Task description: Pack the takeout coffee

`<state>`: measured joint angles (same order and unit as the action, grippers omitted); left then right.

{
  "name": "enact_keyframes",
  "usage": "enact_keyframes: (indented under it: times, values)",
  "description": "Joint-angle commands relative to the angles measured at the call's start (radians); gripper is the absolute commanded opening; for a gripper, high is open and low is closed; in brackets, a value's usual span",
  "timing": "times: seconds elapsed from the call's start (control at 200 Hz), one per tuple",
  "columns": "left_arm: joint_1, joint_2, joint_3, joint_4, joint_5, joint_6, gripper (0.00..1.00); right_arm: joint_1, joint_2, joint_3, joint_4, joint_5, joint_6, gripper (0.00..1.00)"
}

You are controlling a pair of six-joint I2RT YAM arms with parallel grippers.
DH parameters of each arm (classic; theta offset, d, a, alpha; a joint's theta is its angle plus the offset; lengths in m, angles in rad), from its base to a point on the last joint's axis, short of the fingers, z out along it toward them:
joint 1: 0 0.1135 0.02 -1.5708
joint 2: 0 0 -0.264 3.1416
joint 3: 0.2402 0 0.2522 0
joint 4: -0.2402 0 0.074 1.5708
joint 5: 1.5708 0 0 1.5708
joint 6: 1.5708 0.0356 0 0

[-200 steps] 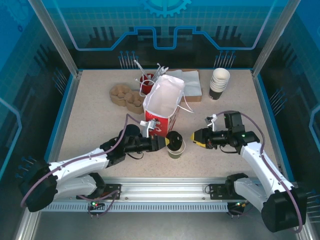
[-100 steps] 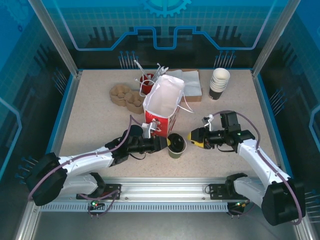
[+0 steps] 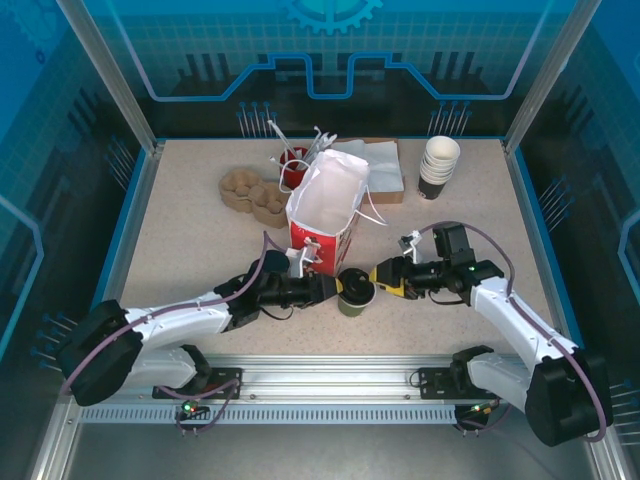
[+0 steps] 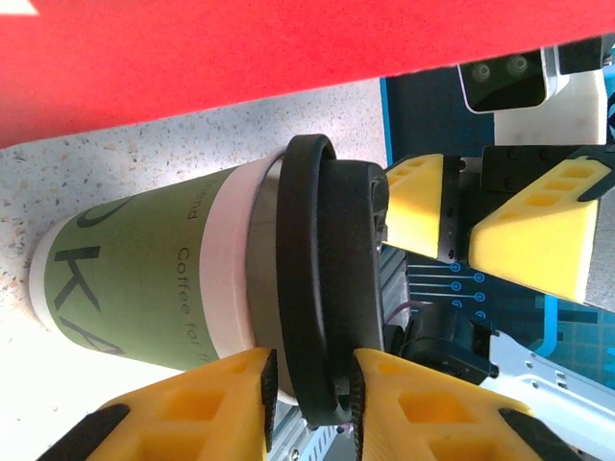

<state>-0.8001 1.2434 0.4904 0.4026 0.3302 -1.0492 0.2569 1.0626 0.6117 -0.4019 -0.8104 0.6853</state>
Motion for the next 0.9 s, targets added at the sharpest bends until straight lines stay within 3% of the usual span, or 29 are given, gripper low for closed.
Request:
enact_keyframes:
  times: [0.0,0.36,0.515,0.895]
  values:
    - [0.01,0.011,-0.019,0.035,0.023,-0.009,0.31,0.022,0.012,-0.001,0.018,0.018,0.006,0.63]
    - [0.01,0.013,-0.027,0.017,0.02,0.004,0.37,0.045,0.033,0.008,0.023,0.033,0.0,0.65]
    - [0.01,-0.004,-0.028,-0.003,0.016,0.021,0.5,0.054,0.034,0.007,0.021,0.041,-0.004,0.65]
    - [0.01,-0.117,0.003,-0.207,-0.055,0.123,0.66,0.08,0.04,0.018,0.018,0.065,-0.016,0.64]
